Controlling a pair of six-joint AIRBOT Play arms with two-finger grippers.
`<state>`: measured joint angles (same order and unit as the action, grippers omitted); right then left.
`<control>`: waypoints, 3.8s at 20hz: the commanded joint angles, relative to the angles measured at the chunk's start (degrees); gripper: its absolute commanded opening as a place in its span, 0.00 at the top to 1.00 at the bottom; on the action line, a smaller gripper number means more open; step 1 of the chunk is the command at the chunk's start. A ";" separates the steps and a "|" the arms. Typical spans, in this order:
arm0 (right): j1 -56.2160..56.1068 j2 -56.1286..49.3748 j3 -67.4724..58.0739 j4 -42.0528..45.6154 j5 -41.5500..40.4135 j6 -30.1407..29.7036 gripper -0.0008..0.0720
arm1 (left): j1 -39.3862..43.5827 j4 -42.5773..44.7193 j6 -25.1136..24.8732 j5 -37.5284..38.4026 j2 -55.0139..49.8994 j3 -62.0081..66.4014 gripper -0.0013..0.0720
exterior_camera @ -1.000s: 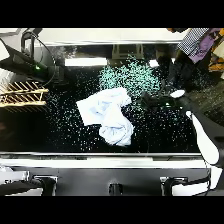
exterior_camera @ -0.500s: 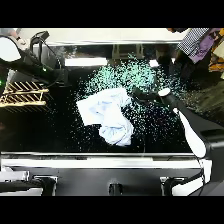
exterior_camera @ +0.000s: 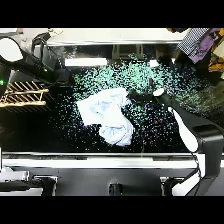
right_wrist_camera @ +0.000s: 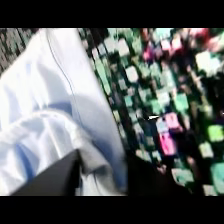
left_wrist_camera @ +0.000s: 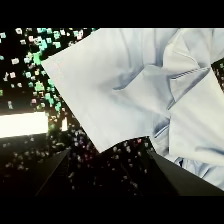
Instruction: Fold the clothes and pants, and hang the long-sleeved shirts on hangers.
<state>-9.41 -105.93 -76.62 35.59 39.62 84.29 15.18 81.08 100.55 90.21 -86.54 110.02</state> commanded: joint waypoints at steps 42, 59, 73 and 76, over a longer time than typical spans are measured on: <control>0.04 12.96 -0.09 16.52 17.22 2.01 0.94 | -9.60 -55.17 -29.79 -44.37 0.04 -60.98 0.96; 0.04 68.83 -11.39 49.81 3.98 2.73 0.94 | -22.77 -22.67 -12.61 -39.30 40.35 -15.52 0.96; 0.04 52.41 -11.39 50.07 7.19 12.81 0.94 | -21.40 -12.66 -2.36 -33.16 37.44 -20.41 0.96; 0.04 35.85 -11.39 46.18 6.25 15.85 0.94 | -19.85 -12.68 -2.49 -33.24 27.34 -25.75 0.96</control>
<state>-9.39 -56.88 -87.94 85.10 45.91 97.49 -5.85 68.64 97.95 55.86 -51.42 88.23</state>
